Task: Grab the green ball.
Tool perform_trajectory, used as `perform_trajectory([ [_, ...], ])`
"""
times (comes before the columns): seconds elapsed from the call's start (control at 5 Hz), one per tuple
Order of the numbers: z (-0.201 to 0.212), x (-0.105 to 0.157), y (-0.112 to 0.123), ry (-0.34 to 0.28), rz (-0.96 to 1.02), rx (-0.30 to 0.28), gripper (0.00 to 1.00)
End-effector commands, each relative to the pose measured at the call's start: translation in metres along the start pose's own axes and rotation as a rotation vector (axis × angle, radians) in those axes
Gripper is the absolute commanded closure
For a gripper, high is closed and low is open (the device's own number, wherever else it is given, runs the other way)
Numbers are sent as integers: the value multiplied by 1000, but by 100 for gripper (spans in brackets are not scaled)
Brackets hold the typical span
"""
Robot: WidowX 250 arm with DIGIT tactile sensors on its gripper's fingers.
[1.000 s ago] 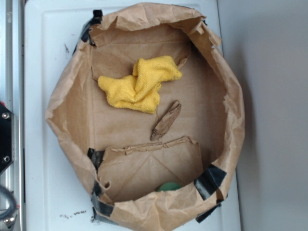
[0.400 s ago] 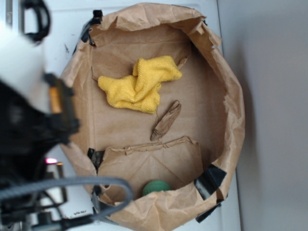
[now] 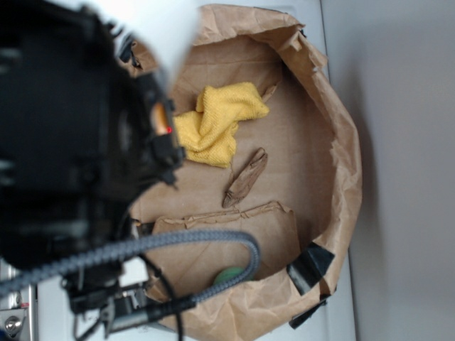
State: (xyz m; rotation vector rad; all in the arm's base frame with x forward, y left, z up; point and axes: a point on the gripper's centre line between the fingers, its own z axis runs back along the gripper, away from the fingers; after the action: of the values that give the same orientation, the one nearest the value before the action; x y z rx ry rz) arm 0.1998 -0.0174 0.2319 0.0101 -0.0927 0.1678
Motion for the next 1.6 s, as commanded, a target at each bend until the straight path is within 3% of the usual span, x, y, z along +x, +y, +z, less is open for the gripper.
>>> perform_trajectory([
  [0.0, -2, 9, 9, -171, -186, 17, 0],
  [0.2, -24, 34, 17, -141, -327, 13, 0],
  [0.6, -61, 55, 22, -177, -581, 48, 0],
  [0.8, -93, 63, 19, -145, -635, 100, 0],
  [1.0, -128, 70, 4, -89, -724, 60, 0],
  [1.4, -130, 54, -41, -145, -973, -153, 0],
])
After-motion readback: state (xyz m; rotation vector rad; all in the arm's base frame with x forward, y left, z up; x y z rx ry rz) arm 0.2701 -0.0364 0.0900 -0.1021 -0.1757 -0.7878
